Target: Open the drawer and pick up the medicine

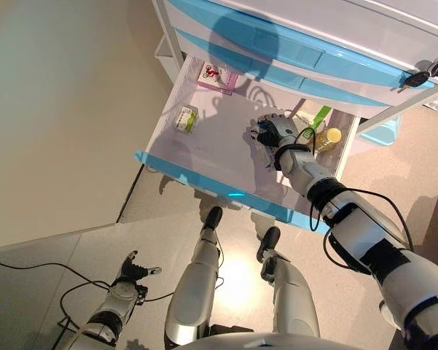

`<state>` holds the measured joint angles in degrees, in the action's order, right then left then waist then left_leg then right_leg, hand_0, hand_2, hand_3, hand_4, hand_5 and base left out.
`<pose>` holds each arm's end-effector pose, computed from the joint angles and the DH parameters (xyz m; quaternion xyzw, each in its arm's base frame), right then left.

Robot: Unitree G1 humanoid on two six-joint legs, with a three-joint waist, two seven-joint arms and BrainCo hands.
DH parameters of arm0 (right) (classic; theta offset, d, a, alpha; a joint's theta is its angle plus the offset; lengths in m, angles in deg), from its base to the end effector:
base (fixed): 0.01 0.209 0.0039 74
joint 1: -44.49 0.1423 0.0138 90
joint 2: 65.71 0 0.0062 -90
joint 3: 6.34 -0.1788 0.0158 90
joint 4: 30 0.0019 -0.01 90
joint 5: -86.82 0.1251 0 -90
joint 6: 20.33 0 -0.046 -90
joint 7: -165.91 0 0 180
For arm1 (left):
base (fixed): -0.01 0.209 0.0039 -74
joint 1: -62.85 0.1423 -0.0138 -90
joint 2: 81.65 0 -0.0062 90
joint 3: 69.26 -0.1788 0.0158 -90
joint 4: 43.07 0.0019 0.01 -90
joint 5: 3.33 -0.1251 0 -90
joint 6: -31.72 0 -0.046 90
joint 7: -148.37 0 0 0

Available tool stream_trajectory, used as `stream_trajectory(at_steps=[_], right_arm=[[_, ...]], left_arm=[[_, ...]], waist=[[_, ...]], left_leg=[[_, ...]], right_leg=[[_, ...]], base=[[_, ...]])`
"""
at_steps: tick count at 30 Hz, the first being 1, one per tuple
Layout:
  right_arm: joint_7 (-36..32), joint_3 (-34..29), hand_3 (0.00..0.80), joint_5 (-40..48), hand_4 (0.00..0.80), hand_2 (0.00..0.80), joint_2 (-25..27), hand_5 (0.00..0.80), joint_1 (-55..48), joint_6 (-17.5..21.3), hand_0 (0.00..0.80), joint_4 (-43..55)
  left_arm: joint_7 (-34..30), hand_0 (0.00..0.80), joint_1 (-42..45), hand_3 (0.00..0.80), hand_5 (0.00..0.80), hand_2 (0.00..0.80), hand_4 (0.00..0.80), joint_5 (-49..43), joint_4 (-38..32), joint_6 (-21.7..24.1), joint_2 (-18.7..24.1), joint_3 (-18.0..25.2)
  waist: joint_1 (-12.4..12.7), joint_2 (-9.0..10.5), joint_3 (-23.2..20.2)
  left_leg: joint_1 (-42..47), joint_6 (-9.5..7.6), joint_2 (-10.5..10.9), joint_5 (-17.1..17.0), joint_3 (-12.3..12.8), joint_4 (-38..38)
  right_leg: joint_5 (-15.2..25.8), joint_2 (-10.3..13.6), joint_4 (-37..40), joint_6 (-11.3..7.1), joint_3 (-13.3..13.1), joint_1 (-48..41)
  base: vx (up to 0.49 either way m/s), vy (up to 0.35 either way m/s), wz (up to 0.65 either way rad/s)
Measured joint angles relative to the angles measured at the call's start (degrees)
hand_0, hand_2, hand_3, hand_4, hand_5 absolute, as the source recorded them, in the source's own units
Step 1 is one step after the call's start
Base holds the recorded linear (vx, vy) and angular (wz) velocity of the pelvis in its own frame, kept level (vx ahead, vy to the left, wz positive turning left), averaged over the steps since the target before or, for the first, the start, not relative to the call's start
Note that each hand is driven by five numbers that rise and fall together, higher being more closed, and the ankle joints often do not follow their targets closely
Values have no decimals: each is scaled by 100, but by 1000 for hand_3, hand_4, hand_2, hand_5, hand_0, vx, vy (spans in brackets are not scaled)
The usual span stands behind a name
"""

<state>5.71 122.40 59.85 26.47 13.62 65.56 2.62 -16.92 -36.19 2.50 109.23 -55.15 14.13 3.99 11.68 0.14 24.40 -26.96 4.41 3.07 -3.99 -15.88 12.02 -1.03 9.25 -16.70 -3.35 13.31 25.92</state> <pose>0.3403 -0.1294 0.1313 -0.6134 -0.1027 0.0009 0.7831 0.1430 0.2434 -0.0643 0.2567 0.4048 0.1044 0.8714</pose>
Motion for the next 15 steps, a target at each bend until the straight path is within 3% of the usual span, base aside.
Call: stream_trajectory(at_steps=[9, 15], right_arm=[[-9, -61, 800, 174, 800, 800, 119, 800, -228, 45, 800, 507], [-63, -234, 800, 187, 800, 800, 356, 800, -488, 102, 800, 1158]], left_arm=[[2, 0, 12, 0, 0, 0, 0, -2, 3, -2, -16, 70], [4, 0, 21, 0, 0, 0, 0, -6, 17, -11, -45, 248]], waist=[[-238, 84, -17], [-306, 182, -109]], left_leg=[[156, -17, -23, -9, 65, -81], [460, -80, -84, 37, 323, -207]], right_leg=[[52, -21, 131, -15, -54, -148], [225, -86, 498, -44, -228, -445]], base=[[17, 15, -3], [46, 35, -20]])
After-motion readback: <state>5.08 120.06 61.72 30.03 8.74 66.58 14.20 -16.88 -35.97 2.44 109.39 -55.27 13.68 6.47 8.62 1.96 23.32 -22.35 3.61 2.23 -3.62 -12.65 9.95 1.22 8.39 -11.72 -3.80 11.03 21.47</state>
